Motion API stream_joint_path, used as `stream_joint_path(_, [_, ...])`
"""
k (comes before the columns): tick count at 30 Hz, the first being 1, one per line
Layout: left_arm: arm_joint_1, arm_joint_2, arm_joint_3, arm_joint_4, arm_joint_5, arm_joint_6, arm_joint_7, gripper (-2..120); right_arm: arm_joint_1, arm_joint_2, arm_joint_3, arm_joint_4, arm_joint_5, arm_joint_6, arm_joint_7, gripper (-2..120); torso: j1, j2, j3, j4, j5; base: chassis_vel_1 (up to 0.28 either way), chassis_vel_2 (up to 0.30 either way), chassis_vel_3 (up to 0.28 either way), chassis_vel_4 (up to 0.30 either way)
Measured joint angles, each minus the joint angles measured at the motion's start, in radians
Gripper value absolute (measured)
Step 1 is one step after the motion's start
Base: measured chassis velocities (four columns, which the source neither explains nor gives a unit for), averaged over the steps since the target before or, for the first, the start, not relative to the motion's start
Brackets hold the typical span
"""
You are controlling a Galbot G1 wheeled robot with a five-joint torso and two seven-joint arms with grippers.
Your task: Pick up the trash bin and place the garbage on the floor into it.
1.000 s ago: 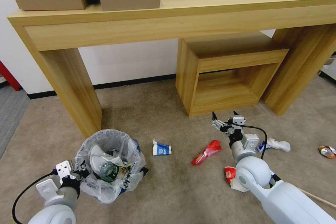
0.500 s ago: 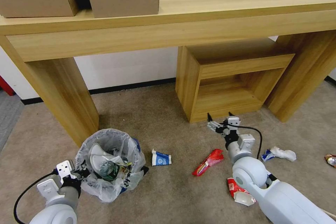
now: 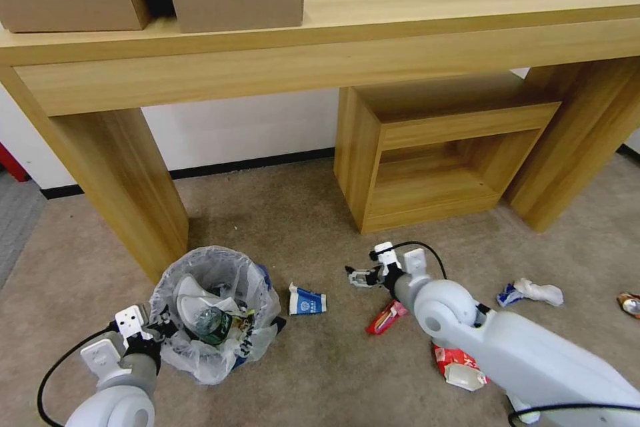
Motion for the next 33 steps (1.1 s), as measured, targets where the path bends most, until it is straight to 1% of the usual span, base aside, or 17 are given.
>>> stream_joint_path(1, [0.0, 0.0, 0.0, 0.0, 0.0, 0.0, 0.0, 0, 0.0, 0.0, 0.0, 0.0, 0.0, 0.0, 0.0, 100, 0.0, 0.0, 0.0, 0.0, 0.0, 0.0, 0.0, 0.0, 0.0])
stream_joint_path(3, [0.0, -0.005, -0.001, -0.001, 0.002, -0.003, 0.001, 0, 0.046, 0.001, -0.064, -0.027, -0.046, 0.006, -0.06, 100, 0.0, 0.0, 0.0, -0.0001, -0.001, 0.0, 0.0, 0.0, 0.0])
stream_joint_path(4, [0.0, -0.012, -0.003, -0.004, 0.005, -0.006, 0.001, 0, 0.127, 0.017, -0.166, -0.088, -0.144, 0.051, -0.156, 100, 0.0, 0.0, 0.0, -0.0005, 0.0008, 0.0, 0.0, 0.0, 0.0])
stream_joint_path(5, [0.0, -0.015, -0.004, -0.006, 0.006, -0.008, 0.001, 0, 0.165, 0.029, -0.201, -0.117, -0.191, 0.08, -0.207, 100, 0.0, 0.0, 0.0, -0.0003, 0.0002, 0.0, 0.0, 0.0, 0.0])
stream_joint_path(6, [0.0, -0.015, -0.004, -0.006, 0.006, -0.008, 0.001, 0, 0.165, 0.029, -0.201, -0.117, -0.191, 0.08, -0.207, 100, 0.0, 0.0, 0.0, -0.0003, 0.0002, 0.0, 0.0, 0.0, 0.0])
stream_joint_path(7, [0.002, -0.018, -0.005, -0.007, 0.01, -0.014, 0.002, 0, 0.216, 0.048, -0.246, -0.152, -0.246, 0.109, -0.266, 100, 0.0, 0.0, 0.0, -0.0001, -0.0005, 0.0, 0.0, 0.0, 0.0])
stream_joint_path(9, [0.004, -0.022, -0.008, -0.007, 0.013, -0.019, 0.003, 0, 0.268, 0.068, -0.295, -0.183, -0.28, 0.129, -0.321, 100, 0.0, 0.0, 0.0, 0.0001, 0.0002, 0.0, 0.0, 0.0, 0.0])
stream_joint_path(10, [0.004, -0.022, -0.008, -0.007, 0.013, -0.019, 0.003, 0, 0.268, 0.068, -0.295, -0.183, -0.28, 0.129, -0.321, 100, 0.0, 0.0, 0.0, 0.0001, 0.0002, 0.0, 0.0, 0.0, 0.0])
stream_joint_path(13, [0.002, -0.032, -0.01, -0.005, 0.019, -0.032, 0.004, 0, 0.352, 0.126, -0.409, -0.271, -0.3, 0.158, -0.355, 100, 0.0, 0.0, 0.0, 0.0, 0.0001, 0.0, 0.0, 0.0, 0.0])
stream_joint_path(14, [0.002, -0.032, -0.01, -0.005, 0.019, -0.032, 0.004, 0, 0.352, 0.126, -0.409, -0.271, -0.3, 0.158, -0.355, 100, 0.0, 0.0, 0.0, 0.0, 0.0001, 0.0, 0.0, 0.0, 0.0])
stream_joint_path(17, [0.0, -0.039, -0.01, 0.001, 0.024, -0.037, 0.005, 0, 0.368, 0.163, -0.453, -0.315, -0.288, 0.147, -0.344, 100, 0.0, 0.0, 0.0, 0.0, -0.0001, 0.0, 0.0, 0.0, 0.0])
stream_joint_path(21, [0.0, -0.044, -0.011, 0.006, 0.028, -0.04, 0.005, 0, 0.365, 0.196, -0.48, -0.358, -0.27, 0.133, -0.304, 100, 0.0, 0.0, 0.0, -0.0002, -0.0002, 0.0, 0.0, 0.0, 0.0])
stream_joint_path(25, [-0.002, -0.047, -0.01, 0.011, 0.032, -0.045, 0.006, 0, 0.363, 0.223, -0.492, -0.396, -0.268, 0.136, -0.296, 100, 0.0, 0.0, 0.0, -0.0002, -0.0001, 0.0, 0.0, 0.0, 0.0])
stream_joint_path(29, [-0.005, -0.05, -0.012, 0.016, 0.032, -0.05, 0.008, 0, 0.358, 0.293, -0.519, -0.486, -0.268, 0.163, -0.297, 99, 0.0, 0.0, 0.0, -0.0002, -0.0002, 0.0, 0.0, 0.0, 0.0])
stream_joint_path(30, [-0.005, -0.05, -0.012, 0.016, 0.032, -0.05, 0.008, 0, 0.358, 0.293, -0.519, -0.486, -0.268, 0.163, -0.297, 99, 0.0, 0.0, 0.0, -0.0002, -0.0002, 0.0, 0.0, 0.0, 0.0])
stream_joint_path(32, [-0.006, -0.049, -0.015, 0.019, 0.031, -0.052, 0.009, 0, 0.353, 0.332, -0.532, -0.516, -0.268, 0.17, -0.295, 99, 0.0, 0.0, 0.0, -0.0001, -0.0002, 0.0, 0.0, 0.0, 0.0])
stream_joint_path(33, [-0.006, -0.049, -0.015, 0.019, 0.031, -0.052, 0.009, 0, 0.353, 0.332, -0.532, -0.516, -0.268, 0.17, -0.295, 99, 0.0, 0.0, 0.0, -0.0001, -0.0002, 0.0, 0.0, 0.0, 0.0])
